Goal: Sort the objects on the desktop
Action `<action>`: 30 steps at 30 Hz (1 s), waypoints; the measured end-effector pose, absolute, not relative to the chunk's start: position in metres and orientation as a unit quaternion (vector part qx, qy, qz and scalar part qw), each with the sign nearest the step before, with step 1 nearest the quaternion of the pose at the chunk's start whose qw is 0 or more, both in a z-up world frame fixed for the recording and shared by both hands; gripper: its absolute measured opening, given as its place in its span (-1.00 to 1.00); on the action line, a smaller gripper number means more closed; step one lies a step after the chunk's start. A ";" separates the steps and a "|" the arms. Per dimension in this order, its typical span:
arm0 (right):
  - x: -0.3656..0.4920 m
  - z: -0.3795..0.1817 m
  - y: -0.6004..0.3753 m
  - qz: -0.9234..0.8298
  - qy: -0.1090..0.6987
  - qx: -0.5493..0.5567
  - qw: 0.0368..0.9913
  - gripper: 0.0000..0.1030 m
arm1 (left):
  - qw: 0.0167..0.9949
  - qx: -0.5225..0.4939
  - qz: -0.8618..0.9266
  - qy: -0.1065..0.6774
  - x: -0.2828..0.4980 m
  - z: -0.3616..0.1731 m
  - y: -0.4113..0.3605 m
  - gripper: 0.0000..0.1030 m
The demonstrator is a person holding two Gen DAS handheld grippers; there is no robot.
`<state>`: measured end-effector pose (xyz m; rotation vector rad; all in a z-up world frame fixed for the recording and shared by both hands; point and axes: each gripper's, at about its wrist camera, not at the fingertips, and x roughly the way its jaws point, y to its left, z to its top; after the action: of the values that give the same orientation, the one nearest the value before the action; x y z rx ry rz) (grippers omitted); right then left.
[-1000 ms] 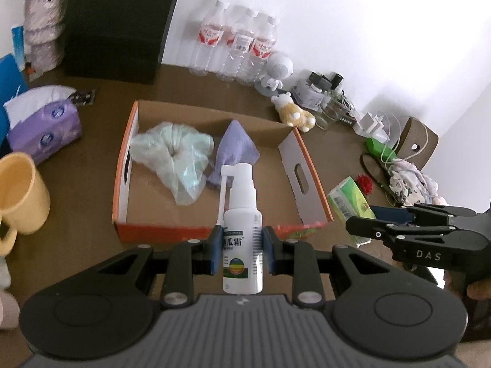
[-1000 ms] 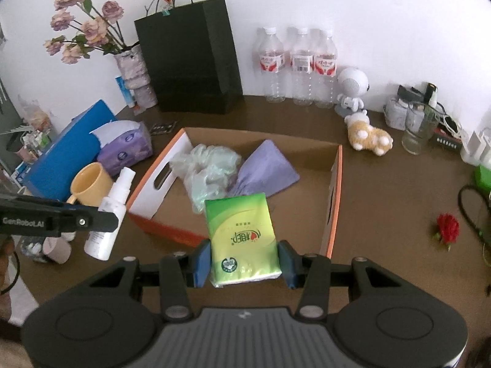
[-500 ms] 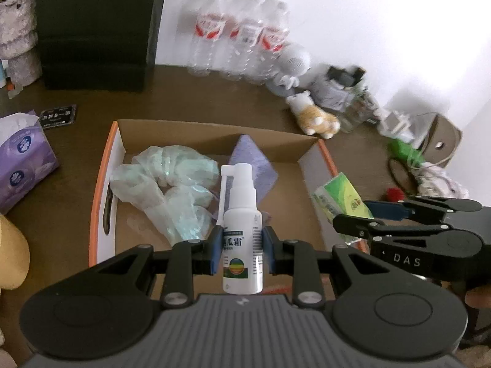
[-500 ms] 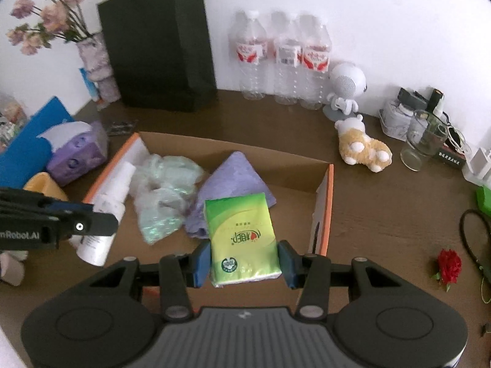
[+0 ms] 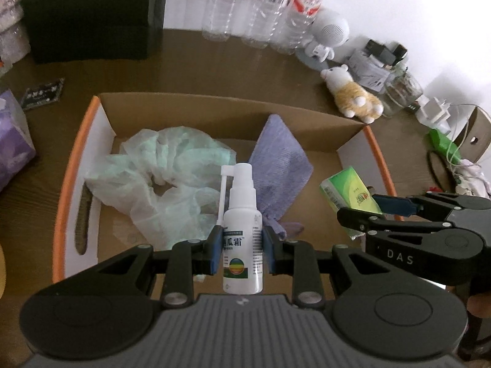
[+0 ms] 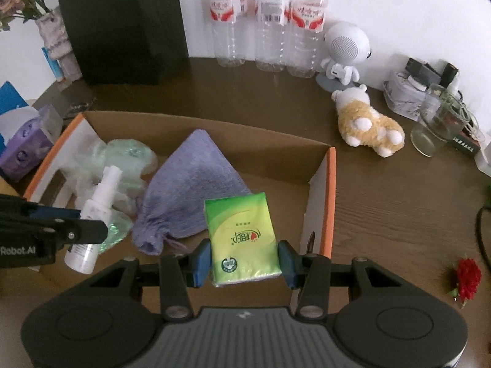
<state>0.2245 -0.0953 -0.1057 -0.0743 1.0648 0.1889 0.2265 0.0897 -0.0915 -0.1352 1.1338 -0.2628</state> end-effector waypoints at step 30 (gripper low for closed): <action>0.255 -0.136 -0.083 0.100 0.526 -0.064 0.842 -0.07 | 0.831 -0.067 -0.103 0.543 0.252 -0.113 0.086 -0.13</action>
<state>0.2553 -0.0830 -0.1359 -0.1344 1.1115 0.2108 0.2521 0.0863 -0.1125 -0.1415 1.1515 -0.2182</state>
